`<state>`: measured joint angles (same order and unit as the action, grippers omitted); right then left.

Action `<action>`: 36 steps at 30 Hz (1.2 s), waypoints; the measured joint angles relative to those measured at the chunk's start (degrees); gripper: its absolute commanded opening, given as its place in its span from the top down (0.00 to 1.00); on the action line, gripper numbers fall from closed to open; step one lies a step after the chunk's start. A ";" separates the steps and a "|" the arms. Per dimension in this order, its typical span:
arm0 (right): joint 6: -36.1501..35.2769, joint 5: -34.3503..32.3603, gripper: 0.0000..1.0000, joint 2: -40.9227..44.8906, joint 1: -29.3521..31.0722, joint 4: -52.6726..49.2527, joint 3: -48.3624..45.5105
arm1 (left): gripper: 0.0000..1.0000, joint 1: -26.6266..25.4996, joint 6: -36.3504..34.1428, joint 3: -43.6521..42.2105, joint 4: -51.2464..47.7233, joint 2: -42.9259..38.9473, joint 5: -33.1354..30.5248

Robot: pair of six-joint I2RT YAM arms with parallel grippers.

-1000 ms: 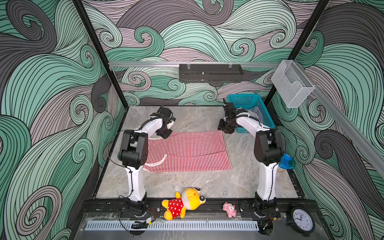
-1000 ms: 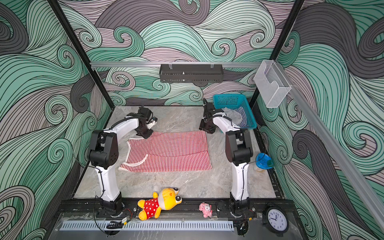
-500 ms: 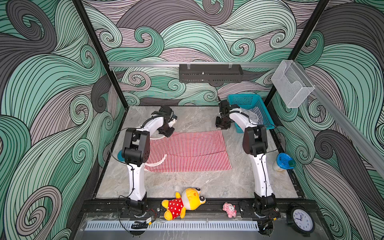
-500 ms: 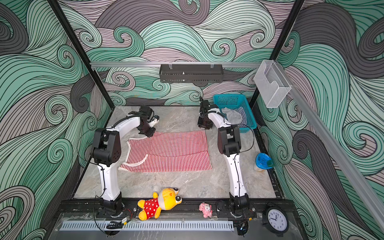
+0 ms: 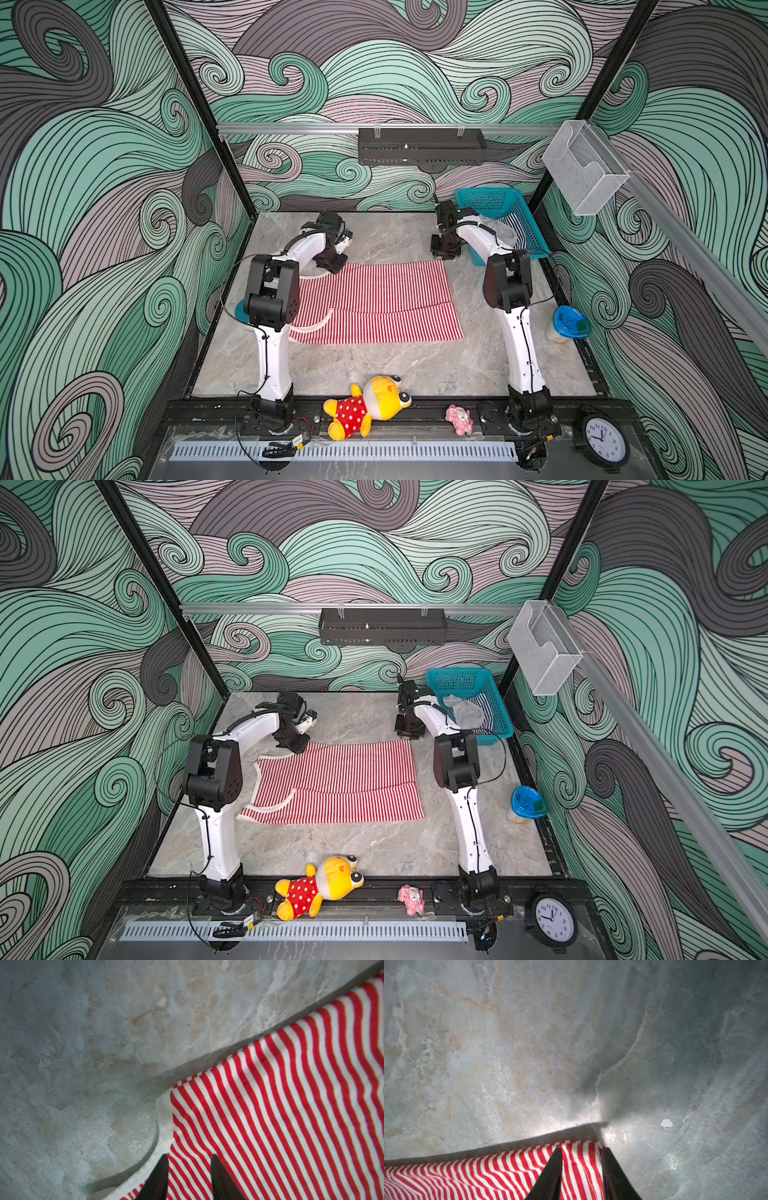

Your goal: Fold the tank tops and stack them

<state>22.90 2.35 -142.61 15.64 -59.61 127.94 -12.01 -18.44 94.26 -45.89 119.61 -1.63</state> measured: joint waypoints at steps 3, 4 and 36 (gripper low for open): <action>-0.07 -0.92 0.67 -1.84 0.28 -0.52 1.05 | 0.63 0.00 0.04 -0.02 0.02 0.00 0.17; -0.07 -1.33 0.69 -1.86 0.39 -0.44 1.49 | 0.63 0.00 0.04 -0.02 0.02 0.00 0.22; -1.42 -2.21 0.98 5.25 2.73 4.31 -9.01 | 0.62 0.81 -0.44 10.67 -0.92 10.36 -0.68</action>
<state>21.47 0.14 -137.36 18.37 -55.31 118.93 -11.20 -18.87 104.92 -46.81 129.97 -2.31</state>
